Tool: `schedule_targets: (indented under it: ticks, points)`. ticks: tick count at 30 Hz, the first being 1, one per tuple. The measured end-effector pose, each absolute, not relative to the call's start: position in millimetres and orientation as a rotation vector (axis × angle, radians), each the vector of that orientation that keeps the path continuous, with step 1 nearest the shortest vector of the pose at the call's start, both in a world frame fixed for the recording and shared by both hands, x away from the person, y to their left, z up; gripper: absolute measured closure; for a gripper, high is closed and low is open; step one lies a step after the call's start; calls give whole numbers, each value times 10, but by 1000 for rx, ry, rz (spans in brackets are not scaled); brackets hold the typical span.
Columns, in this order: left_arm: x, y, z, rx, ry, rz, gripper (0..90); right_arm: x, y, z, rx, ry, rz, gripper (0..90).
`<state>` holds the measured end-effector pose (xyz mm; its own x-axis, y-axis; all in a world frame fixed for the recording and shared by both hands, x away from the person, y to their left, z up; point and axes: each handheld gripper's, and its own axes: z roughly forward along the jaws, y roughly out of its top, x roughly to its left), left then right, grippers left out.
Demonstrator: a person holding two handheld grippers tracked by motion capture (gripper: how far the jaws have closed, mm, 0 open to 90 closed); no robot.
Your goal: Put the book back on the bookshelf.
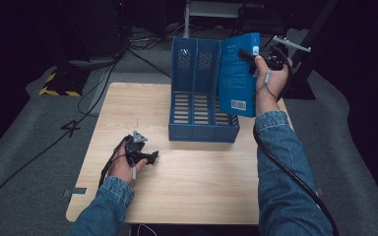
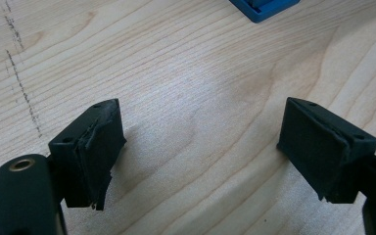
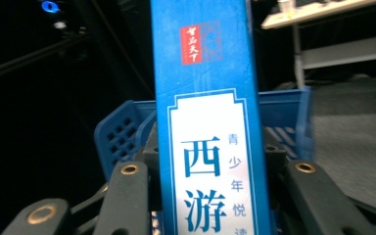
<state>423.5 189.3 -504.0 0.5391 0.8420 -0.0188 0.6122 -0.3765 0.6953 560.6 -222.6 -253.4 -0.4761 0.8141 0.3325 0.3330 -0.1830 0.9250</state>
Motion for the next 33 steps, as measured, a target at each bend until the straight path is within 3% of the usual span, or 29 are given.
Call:
schedule_targets:
  ticks: [8,33]
  points:
    - [4235,1892,-5039,2118,1173,448,172,5766,-2178,-2744,1277,1659,1698,609]
    - [4239,1884,-5042,2114,1177,444,167,5706,-1820,-3205,1200,1777,1377,598]
